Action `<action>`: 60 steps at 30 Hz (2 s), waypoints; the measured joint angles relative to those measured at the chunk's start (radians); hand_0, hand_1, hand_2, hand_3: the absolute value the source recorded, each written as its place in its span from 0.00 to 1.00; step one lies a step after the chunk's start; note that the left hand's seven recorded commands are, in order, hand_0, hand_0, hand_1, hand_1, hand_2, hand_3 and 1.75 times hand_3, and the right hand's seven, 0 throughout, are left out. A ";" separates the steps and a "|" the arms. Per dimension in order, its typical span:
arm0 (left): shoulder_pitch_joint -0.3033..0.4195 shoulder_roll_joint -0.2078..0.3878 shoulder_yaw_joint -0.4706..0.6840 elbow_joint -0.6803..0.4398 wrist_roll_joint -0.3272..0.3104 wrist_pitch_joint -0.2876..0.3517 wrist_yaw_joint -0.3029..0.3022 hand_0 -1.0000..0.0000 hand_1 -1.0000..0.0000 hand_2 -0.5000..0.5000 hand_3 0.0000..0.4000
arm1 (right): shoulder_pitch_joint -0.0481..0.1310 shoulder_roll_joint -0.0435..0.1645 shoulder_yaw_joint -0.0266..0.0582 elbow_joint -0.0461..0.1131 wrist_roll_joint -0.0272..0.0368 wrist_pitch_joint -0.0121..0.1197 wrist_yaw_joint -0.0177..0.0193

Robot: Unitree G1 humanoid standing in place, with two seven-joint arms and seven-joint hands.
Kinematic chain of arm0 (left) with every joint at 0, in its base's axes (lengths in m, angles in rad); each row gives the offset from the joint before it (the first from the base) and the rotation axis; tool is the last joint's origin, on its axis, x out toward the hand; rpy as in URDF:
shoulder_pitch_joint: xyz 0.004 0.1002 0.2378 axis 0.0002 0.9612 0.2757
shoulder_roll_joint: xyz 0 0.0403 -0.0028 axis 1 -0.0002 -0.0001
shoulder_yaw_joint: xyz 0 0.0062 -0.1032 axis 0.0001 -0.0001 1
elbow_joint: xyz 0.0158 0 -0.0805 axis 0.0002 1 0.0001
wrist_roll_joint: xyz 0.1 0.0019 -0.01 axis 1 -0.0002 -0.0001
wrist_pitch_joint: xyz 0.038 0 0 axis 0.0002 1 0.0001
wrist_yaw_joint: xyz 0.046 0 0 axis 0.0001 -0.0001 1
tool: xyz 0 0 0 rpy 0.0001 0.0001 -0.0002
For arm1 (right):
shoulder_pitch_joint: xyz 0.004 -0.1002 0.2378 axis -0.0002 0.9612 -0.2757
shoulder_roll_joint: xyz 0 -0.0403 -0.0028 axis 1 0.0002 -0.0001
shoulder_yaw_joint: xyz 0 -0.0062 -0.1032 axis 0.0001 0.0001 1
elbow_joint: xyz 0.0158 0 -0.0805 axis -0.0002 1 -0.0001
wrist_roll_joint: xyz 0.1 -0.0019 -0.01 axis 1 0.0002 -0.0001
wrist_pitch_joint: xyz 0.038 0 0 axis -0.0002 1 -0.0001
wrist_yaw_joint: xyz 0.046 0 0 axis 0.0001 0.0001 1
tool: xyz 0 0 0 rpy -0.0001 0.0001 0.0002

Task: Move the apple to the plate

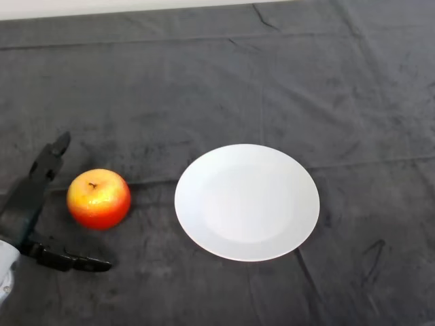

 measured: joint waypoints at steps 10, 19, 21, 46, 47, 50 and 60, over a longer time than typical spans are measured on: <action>-0.033 -0.048 0.000 0.022 0.031 -0.030 0.074 1.00 1.00 0.50 0.00 | 0.000 0.000 -0.0002 -0.006 -0.0001 0.000 0.0005; -0.035 -0.070 -0.040 0.072 0.030 -0.058 0.085 1.00 1.00 0.50 0.00 | 0.001 0.000 -0.0002 -0.007 -0.0001 0.001 0.0006; -0.039 -0.070 -0.040 0.083 0.030 -0.060 0.084 1.00 1.00 0.50 0.00 | 0.001 0.000 -0.0003 -0.007 -0.0001 0.001 0.0006; -0.072 -0.070 -0.080 0.086 0.031 -0.030 0.041 0.00 0.00 0.50 1.00 | 0.001 0.000 -0.0003 -0.009 -0.0002 0.001 0.0006; -0.072 -0.070 -0.080 0.078 0.031 -0.016 0.039 0.00 0.00 0.50 1.00 | 0.001 0.000 -0.0003 -0.009 -0.0002 0.001 0.0006; -0.072 -0.070 -0.080 0.046 0.033 0.020 0.031 0.00 0.00 0.50 1.00 | 0.001 0.000 -0.0003 -0.009 -0.0002 0.001 0.0007; -0.079 -0.068 -0.126 -0.074 0.057 0.105 0.028 0.00 0.00 0.50 1.00 | 0.001 0.000 -0.0004 -0.010 -0.0003 0.001 0.0007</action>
